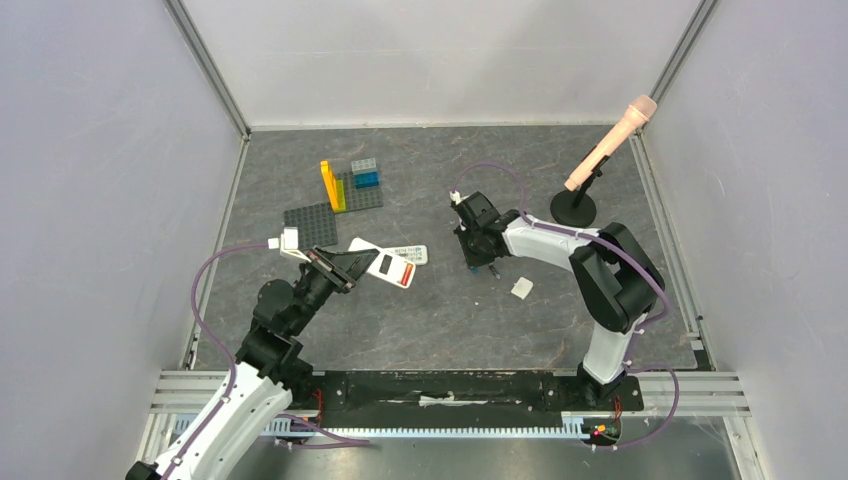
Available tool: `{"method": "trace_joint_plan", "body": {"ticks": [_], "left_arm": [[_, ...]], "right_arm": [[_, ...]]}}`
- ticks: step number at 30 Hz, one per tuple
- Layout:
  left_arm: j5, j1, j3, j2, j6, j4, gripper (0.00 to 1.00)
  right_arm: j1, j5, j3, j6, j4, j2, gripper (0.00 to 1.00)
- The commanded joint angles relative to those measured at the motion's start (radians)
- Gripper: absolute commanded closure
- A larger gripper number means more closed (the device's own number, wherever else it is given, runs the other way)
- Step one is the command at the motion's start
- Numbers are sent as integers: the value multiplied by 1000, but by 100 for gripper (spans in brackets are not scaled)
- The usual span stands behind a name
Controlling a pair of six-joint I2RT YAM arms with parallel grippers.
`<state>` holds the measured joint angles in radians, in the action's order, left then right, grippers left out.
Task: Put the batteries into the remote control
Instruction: Pick up the battery from the center of the board.
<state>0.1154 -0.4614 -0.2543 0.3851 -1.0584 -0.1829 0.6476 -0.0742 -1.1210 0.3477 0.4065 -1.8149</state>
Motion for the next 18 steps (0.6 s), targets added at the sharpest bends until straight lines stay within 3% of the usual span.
{"method": "trace_joint_plan", "body": {"ticks": [1,8,18], "left_arm": [[12,4,-2,-16,-18,-52,98],[8,4,-3,-41,-34,-44,98],[28,4,-17,-35,-64,-57,98]], "right_arm": [[-2,39,11,8,-60,36,93],[0,174,185,31,-315,326,99],[0,718,420,117,-807,717,99]]}}
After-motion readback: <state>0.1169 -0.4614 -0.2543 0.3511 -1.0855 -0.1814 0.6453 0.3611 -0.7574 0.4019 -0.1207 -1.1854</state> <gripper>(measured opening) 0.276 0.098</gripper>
